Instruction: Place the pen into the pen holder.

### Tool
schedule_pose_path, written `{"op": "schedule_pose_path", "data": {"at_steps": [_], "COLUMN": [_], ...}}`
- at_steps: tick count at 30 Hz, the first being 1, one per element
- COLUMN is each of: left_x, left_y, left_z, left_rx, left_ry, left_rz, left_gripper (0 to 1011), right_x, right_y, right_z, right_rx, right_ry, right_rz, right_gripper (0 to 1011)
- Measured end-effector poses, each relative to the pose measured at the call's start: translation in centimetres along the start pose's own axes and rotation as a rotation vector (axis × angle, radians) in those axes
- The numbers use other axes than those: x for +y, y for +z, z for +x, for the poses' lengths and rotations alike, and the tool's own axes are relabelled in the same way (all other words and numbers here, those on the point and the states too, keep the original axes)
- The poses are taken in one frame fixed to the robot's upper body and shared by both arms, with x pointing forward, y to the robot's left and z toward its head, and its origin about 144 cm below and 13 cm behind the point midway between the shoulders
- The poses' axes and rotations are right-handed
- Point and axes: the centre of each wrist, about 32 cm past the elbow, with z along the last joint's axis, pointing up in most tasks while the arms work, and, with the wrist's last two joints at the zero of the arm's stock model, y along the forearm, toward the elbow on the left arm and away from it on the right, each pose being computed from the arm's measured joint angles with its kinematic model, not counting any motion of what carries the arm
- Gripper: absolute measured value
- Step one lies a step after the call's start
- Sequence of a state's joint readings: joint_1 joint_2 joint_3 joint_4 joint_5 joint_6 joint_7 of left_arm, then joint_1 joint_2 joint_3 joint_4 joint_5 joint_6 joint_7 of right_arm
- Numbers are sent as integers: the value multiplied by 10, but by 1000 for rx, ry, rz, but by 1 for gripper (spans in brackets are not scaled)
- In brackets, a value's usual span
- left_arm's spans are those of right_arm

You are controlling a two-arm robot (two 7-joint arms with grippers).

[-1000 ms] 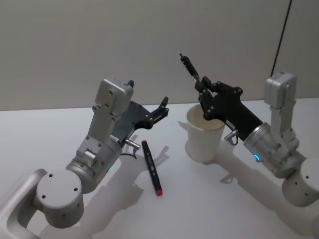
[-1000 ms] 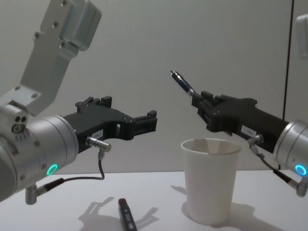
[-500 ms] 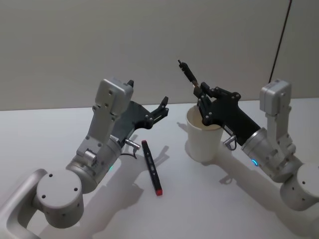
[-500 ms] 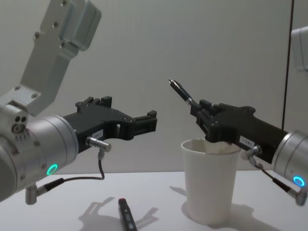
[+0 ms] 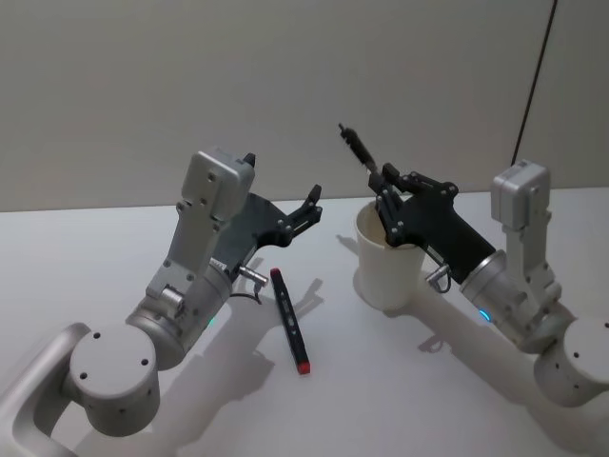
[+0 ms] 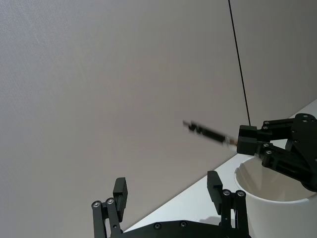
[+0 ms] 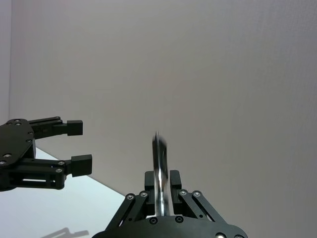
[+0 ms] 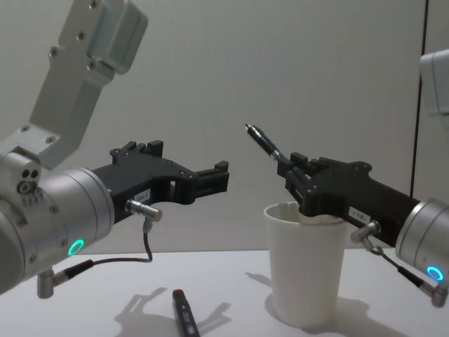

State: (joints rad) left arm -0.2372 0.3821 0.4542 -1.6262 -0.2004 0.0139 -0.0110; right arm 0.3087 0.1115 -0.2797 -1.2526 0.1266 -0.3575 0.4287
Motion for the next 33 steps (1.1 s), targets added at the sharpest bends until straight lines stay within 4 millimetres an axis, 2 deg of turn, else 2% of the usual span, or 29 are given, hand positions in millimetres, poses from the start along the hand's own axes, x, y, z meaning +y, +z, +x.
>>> {"op": "schedule_pose_path", "data": {"at_steps": [2, 3, 11, 12, 13, 19, 22, 25, 30, 33], "left_x": [0, 0, 0, 0, 0, 0, 0, 0, 0, 0], "left_y": [0, 0, 0, 0, 0, 0, 0, 0, 0, 0], "left_z": [0, 0, 0, 0, 0, 0, 0, 0, 0, 0], "left_rx": [0, 0, 0, 0, 0, 0, 0, 0, 0, 0], "left_ry": [0, 0, 0, 0, 0, 0, 0, 0, 0, 0], "left_rz": [0, 0, 0, 0, 0, 0, 0, 0, 0, 0], "left_gripper": [1001, 1001, 1001, 1001, 1001, 1001, 1001, 1001, 1001, 1001], "right_x": [0, 0, 0, 0, 0, 0, 0, 0, -1, -3], "right_y": [0, -1, -1, -1, -2, -2, -2, -2, -1, 1], "right_z": [0, 0, 0, 0, 0, 0, 0, 0, 0, 1], "right_rx": [-1, -2, -6, -6, -7, -8, -8, -9, -6, 2], "right_ry": [0, 0, 0, 0, 1, 0, 0, 0, -4, -19], "right_rz": [-1, -1, -1, -1, -1, -1, -1, -1, 0, 5], "right_gripper": [170, 226, 476, 476, 535, 733, 792, 898, 1001, 1001]}}
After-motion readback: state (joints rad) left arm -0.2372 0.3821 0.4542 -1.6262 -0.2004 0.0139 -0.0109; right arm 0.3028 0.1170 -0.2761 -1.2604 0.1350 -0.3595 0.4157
